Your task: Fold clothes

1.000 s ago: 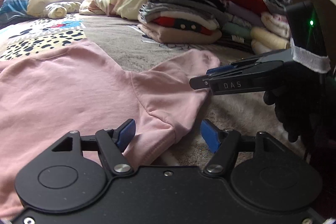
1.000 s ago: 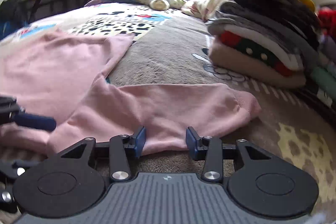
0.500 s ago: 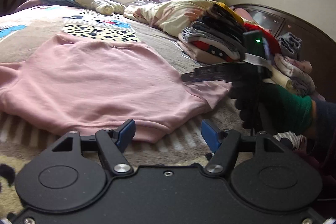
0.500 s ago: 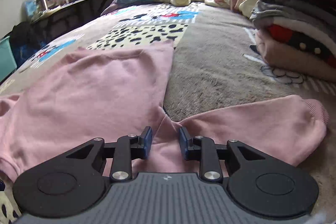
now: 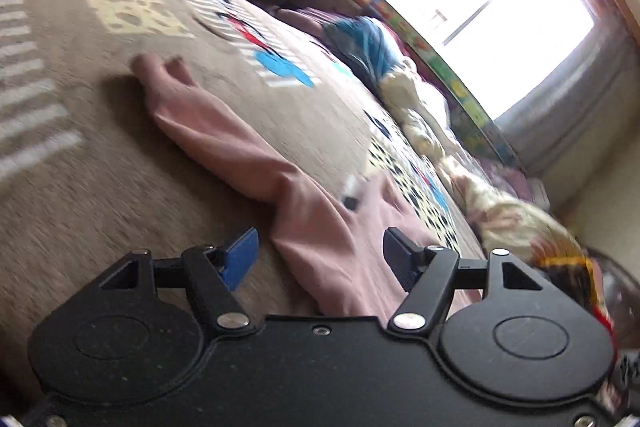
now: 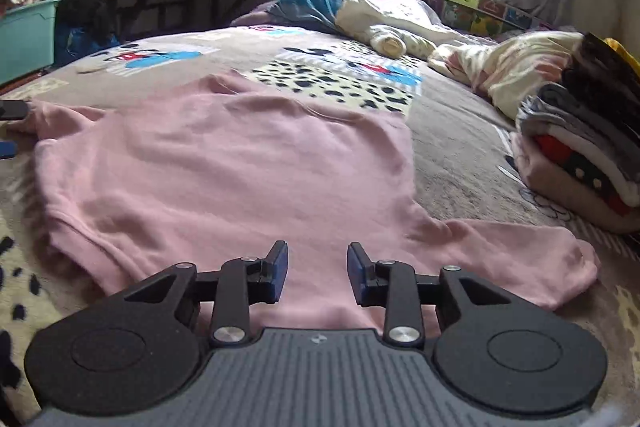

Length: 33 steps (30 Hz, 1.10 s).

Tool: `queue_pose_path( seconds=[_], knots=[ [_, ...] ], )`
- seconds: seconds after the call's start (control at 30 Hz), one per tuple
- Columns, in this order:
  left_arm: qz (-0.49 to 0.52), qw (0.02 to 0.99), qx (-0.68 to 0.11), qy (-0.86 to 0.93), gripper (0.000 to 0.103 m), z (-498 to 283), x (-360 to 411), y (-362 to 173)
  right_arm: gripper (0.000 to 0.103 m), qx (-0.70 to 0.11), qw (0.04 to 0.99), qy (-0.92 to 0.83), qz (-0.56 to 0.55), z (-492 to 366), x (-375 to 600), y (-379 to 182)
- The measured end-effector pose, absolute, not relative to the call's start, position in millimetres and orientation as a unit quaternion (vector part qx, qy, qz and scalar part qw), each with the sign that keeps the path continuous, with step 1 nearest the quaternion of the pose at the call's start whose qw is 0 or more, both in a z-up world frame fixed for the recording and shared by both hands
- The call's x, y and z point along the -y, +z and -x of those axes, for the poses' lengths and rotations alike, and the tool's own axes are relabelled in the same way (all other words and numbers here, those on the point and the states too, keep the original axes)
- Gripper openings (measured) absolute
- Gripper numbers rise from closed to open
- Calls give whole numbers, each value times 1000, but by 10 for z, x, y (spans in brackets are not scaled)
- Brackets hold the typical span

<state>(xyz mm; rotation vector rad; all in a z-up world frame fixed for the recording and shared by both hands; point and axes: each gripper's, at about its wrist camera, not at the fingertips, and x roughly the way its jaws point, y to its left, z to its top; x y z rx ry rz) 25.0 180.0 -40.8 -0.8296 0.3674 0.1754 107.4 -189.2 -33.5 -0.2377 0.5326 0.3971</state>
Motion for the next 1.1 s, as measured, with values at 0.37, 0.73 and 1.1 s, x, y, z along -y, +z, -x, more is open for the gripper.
queue_pose_path(
  seconds=[0.37,0.73,1.1],
  knots=[
    [443,860,-182,175,45,-645,-3002,-461,31,-225,896,371,96,-1062,275,-262],
    [244,952,-175,64,6,-1409,-3158,193,37,-244,846,432,197,-852,-244,-411],
    [115,953,-278,-17,37,-1411,-2672,-234,45,-186,862,425,204,-513,-292,-225]
  ],
)
